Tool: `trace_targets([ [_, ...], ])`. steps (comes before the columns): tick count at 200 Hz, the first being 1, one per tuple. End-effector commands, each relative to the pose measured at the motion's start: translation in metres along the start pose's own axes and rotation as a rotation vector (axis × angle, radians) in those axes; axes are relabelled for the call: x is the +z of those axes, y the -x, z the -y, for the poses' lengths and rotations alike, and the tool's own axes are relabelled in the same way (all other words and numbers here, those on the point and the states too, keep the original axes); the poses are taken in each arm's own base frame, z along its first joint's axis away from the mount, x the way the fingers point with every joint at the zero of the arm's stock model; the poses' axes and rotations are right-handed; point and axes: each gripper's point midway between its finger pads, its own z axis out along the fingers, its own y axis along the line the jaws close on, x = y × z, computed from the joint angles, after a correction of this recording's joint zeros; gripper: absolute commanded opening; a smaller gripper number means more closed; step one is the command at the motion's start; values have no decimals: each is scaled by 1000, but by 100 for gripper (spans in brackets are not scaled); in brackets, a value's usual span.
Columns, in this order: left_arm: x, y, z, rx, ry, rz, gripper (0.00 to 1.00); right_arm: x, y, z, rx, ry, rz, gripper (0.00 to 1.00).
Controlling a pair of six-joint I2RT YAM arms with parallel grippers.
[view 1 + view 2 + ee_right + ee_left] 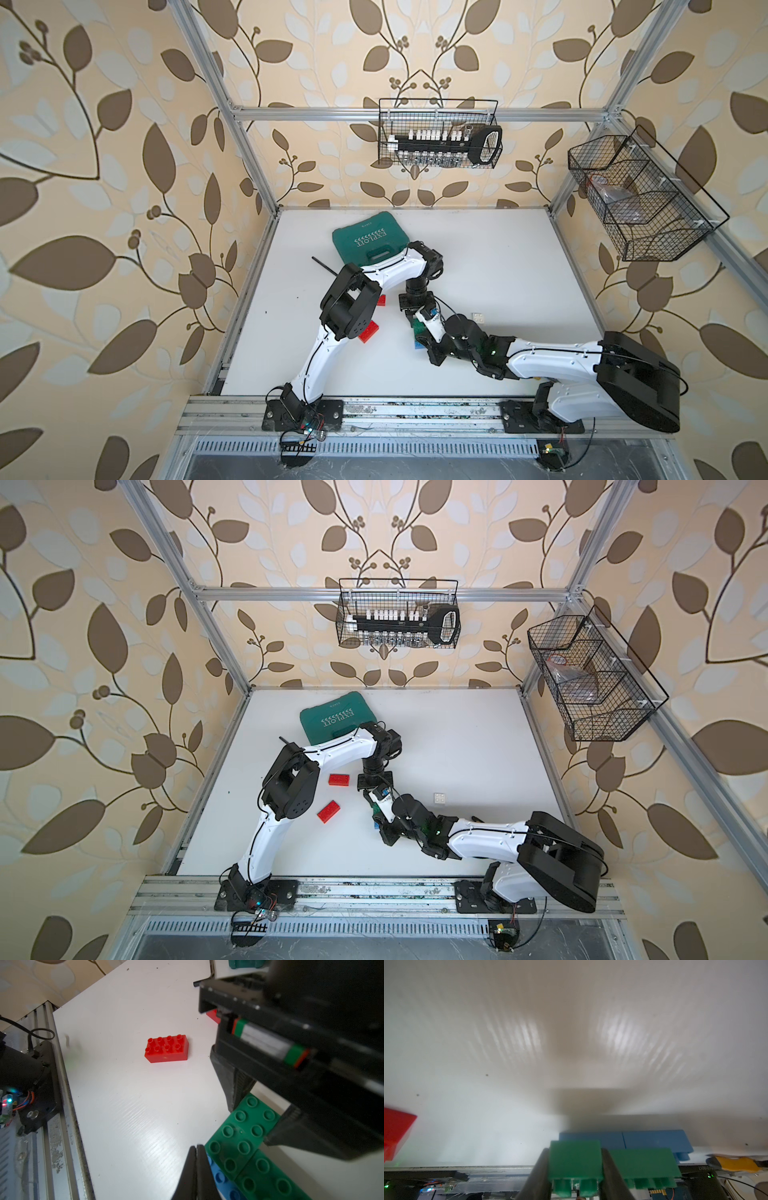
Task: Assemble a small pinwheel with lego
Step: Assemble the lego brick with the lego brick.
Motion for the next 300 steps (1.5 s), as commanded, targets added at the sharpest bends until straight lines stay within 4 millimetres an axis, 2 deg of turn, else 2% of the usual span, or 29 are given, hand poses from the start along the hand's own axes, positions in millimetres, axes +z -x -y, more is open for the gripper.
trace_targets([
  [1,-1,3,0,9,24,37,0,10,-4,4,3,2,-9,0],
  [37,2,2,-1,13,26,35,0,13,-7,10,38,8,-6,0],
  [69,2,1,-1,16,21,32,0,-3,20,-9,46,97,63,0],
  [90,3,1,-2,15,22,35,0,-8,24,1,47,47,87,0],
  [126,3,1,0,19,14,36,0,8,0,13,35,14,-1,0],
  [158,0,1,-1,21,21,43,0,22,-34,22,71,-4,-71,0],
  [187,0,0,-1,23,23,46,0,17,-63,31,127,-26,-94,0],
  [207,0,-1,-1,21,29,47,0,9,-70,43,142,-87,-85,0],
  [235,-1,-2,1,24,24,52,0,8,-85,55,127,-157,-147,0],
  [279,-6,-1,4,26,8,73,0,7,-121,62,188,-176,-204,0],
  [300,-10,-1,6,32,3,84,3,8,-127,63,194,-183,-221,0],
])
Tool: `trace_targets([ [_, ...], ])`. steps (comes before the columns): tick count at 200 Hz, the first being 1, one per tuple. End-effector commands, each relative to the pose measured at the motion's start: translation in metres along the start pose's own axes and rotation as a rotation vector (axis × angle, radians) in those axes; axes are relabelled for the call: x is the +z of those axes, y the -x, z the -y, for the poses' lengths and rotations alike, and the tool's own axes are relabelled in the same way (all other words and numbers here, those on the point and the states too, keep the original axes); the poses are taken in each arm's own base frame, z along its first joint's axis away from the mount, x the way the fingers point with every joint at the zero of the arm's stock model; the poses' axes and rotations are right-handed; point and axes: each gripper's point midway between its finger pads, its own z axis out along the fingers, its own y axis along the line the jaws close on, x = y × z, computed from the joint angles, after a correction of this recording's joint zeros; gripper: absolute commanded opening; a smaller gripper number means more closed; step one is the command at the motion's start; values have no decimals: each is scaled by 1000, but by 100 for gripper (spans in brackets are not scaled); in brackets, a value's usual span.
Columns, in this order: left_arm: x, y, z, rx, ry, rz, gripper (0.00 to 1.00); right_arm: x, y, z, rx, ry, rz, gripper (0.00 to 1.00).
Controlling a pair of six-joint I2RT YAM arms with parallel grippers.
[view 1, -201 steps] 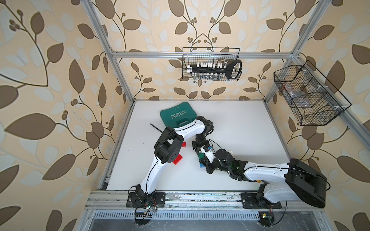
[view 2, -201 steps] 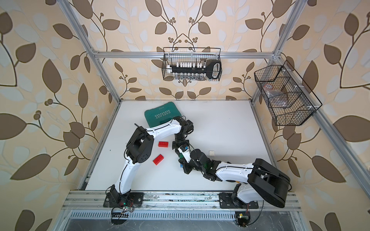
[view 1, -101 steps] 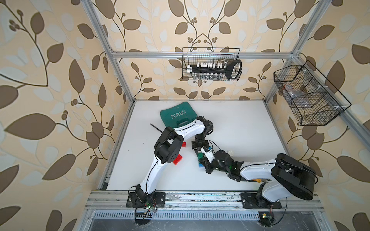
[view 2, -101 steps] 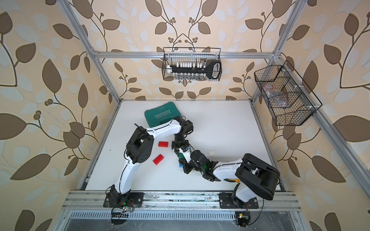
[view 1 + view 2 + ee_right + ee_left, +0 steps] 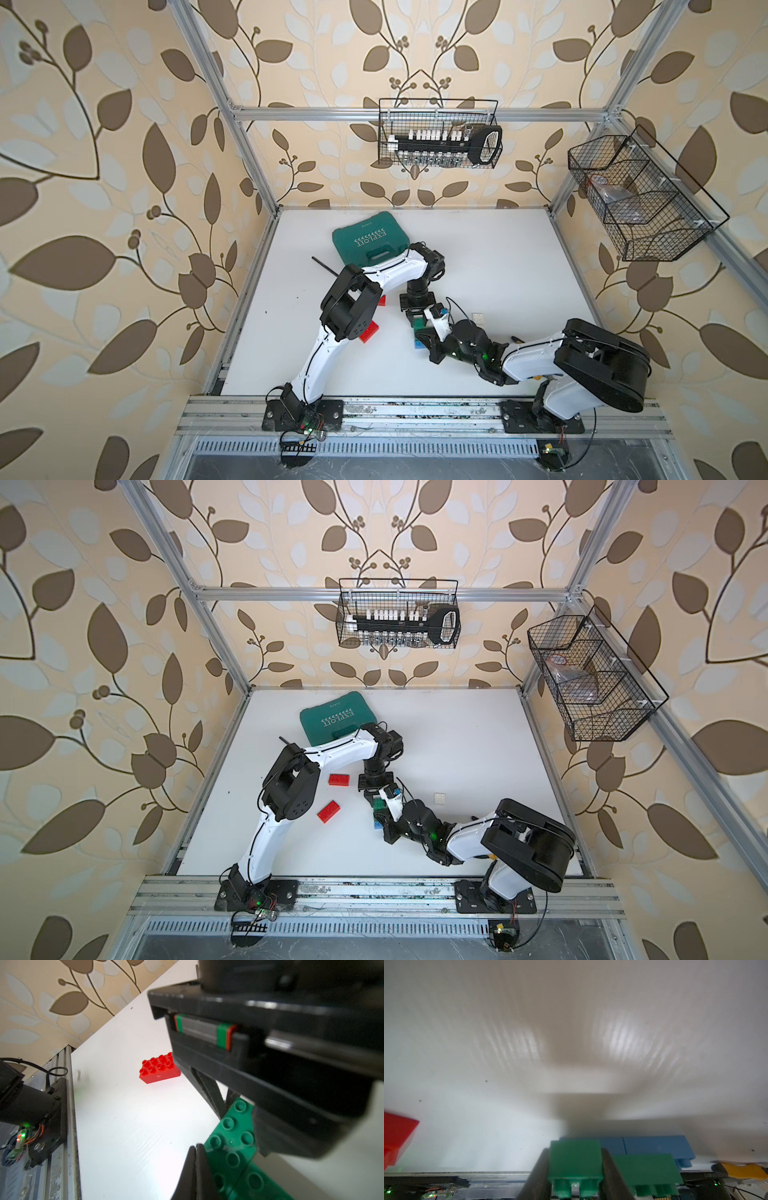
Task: Assemble a small pinwheel with lego
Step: Assemble the lego brick with the lego brick.
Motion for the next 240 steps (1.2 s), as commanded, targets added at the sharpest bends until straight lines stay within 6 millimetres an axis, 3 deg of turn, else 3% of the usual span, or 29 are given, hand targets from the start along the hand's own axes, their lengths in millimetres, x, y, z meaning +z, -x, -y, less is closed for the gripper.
trace_targets([
  [1,-13,-3,4,16,-9,48,4,-23,-107,62,27,-249,-352,0],
  [50,-20,-2,5,23,-15,68,16,-33,-109,64,24,-277,-338,0],
  [66,-23,-2,6,23,-21,80,45,-34,-108,63,22,-275,-335,0],
  [88,-28,0,9,26,-31,93,68,-30,-107,60,6,-263,-343,0],
  [118,-37,4,11,27,-36,126,85,-27,-108,55,-8,-246,-351,0],
  [150,-70,17,7,4,-91,216,90,-25,-100,57,-32,-269,-336,0],
  [190,-158,37,-6,21,-290,455,90,-12,-88,43,-40,-202,-313,0],
  [215,-192,28,-15,145,-367,575,89,-7,-55,19,-38,-130,-268,0],
  [240,-193,9,-38,209,-405,644,86,-16,-8,-1,-75,-94,-182,0],
])
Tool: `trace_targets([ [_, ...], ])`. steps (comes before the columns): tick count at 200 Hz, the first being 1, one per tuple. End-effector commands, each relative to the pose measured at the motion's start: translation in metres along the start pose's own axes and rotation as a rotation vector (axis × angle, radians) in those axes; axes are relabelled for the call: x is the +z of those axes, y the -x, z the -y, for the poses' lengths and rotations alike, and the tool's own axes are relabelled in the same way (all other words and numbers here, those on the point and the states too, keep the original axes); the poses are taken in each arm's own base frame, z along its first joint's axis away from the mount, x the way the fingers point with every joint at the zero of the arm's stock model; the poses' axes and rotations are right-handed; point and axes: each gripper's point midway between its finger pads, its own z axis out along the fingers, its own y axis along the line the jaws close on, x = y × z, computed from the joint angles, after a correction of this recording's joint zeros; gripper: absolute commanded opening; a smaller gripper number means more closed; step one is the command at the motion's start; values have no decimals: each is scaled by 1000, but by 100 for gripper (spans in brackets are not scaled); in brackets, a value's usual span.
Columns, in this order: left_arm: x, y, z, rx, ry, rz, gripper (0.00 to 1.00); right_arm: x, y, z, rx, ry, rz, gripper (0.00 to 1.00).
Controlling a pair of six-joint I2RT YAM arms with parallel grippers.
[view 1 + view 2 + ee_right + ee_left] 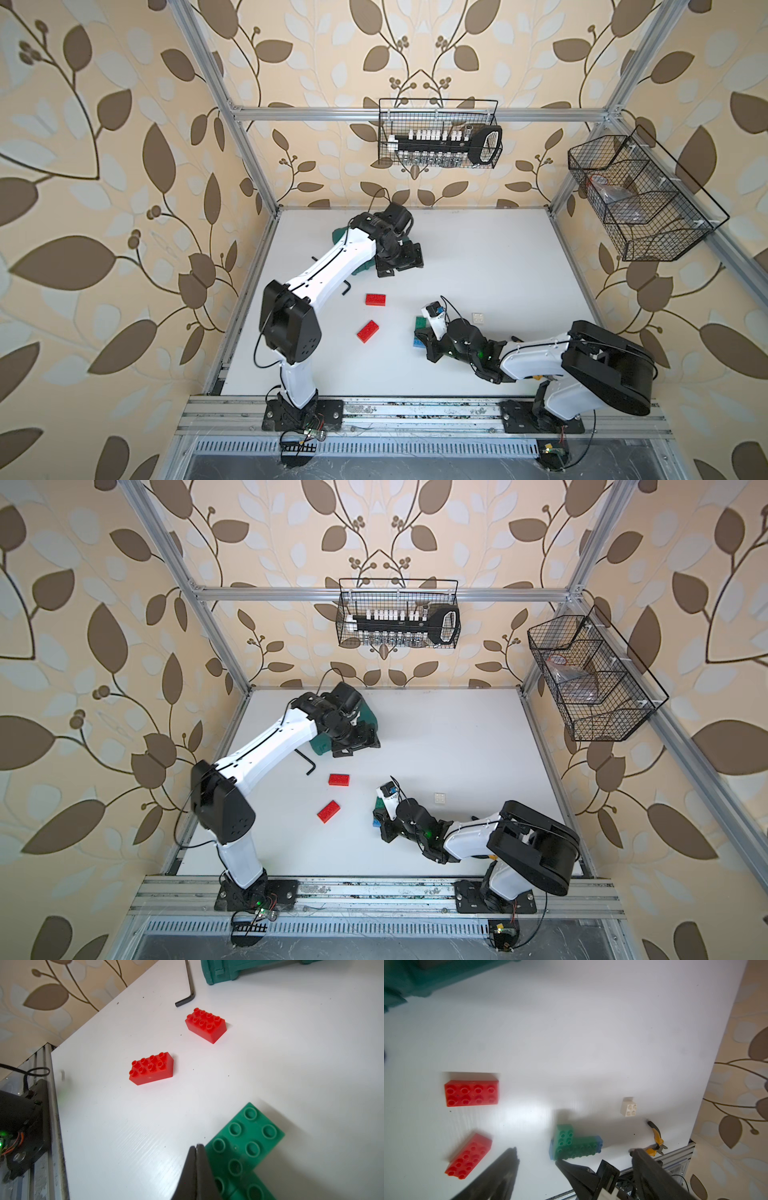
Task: Assemble a small pinwheel with lego
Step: Assemble the lego brick with the lego brick, then move the lego brick at the center of the board.
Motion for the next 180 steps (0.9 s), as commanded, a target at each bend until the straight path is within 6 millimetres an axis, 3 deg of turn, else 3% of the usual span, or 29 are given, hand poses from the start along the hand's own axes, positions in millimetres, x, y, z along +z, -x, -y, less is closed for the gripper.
trace_targets([
  [1,-15,-16,-5,130,-61,54,86,-14,-13,3,-56,-33,-136,0],
  [26,-24,-49,-21,160,-174,85,87,-27,17,-14,-99,9,-125,0],
  [39,-25,-63,-34,164,-191,111,90,-33,20,-19,-99,35,-138,5],
  [44,-26,-68,-40,160,-189,128,91,-35,18,-20,-91,39,-146,12],
  [55,-24,-77,-56,164,-181,174,98,-40,10,-22,-65,61,-171,22],
  [80,-13,-98,-98,84,-121,233,99,-53,-21,-30,29,138,-259,39],
  [104,8,-114,-114,20,-138,216,99,-61,-57,-30,67,155,-387,41],
  [120,22,-120,-121,7,-150,209,99,-63,-74,-17,99,105,-411,42],
  [141,27,-119,-127,16,-152,249,99,-62,-78,-8,116,71,-393,45],
  [180,37,-125,-157,44,-110,353,97,-54,-80,9,157,34,-366,47],
])
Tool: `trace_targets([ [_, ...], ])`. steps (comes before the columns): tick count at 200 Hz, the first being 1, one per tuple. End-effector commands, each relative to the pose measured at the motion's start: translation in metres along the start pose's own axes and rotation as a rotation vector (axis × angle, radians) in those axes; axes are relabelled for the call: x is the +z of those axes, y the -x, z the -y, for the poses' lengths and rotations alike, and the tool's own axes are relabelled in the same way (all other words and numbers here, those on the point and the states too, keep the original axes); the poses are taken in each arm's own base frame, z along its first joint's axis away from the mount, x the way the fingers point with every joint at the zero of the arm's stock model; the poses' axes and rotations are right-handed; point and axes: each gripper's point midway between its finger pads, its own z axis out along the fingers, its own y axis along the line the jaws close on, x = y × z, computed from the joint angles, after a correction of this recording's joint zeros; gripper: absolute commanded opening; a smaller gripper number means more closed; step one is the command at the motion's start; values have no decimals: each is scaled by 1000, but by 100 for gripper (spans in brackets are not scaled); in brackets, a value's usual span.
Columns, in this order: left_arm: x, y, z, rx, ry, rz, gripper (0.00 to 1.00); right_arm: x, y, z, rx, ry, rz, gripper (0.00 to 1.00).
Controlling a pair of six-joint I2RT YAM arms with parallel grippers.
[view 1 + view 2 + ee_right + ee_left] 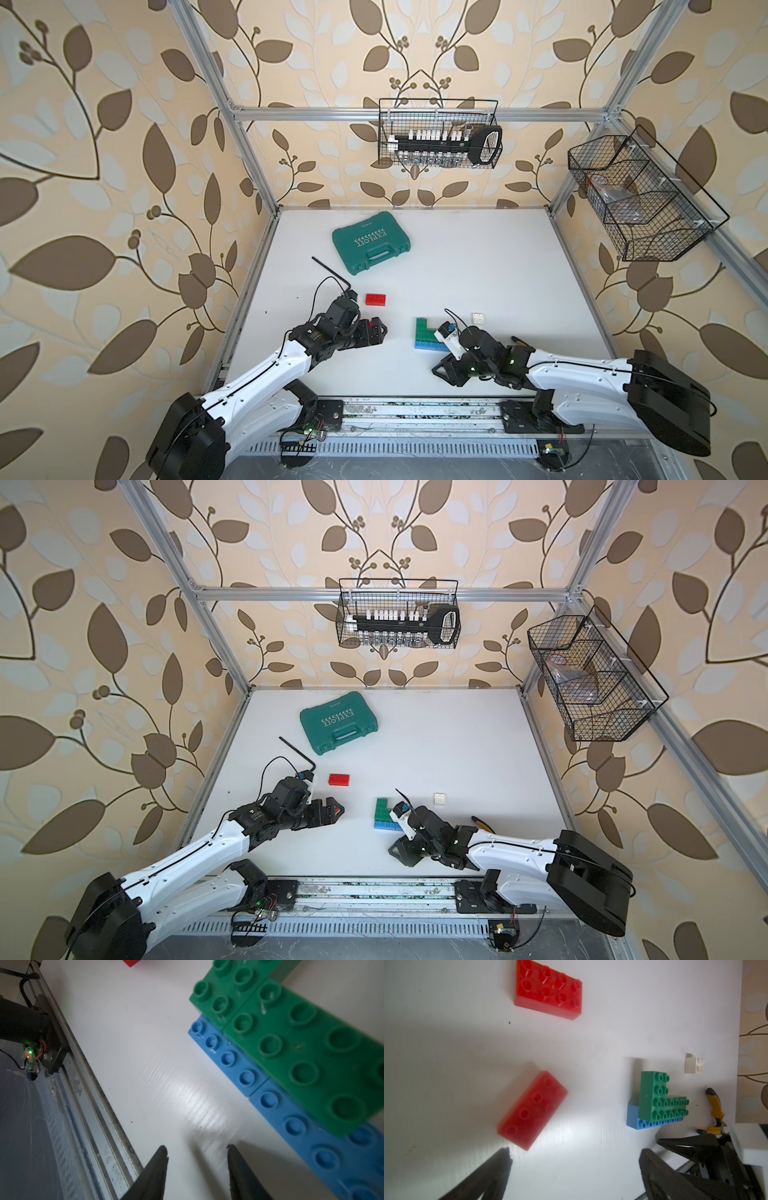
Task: Assemble a small pinwheel with lego
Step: Move the lego brick at the center of the board.
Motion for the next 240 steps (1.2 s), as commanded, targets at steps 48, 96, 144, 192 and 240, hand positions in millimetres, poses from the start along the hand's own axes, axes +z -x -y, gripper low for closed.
trace_targets([
  [48,6,16,-17,62,20,169,95,19,14,16,58,25,17,47],
  [96,16,10,-21,108,3,176,91,27,27,20,64,16,33,44],
  [144,27,11,-37,109,81,208,89,26,28,17,54,39,27,43],
  [192,40,1,-20,277,97,185,74,35,36,28,69,42,14,42],
  [240,45,-11,-23,271,124,143,59,40,45,24,93,89,22,37],
])
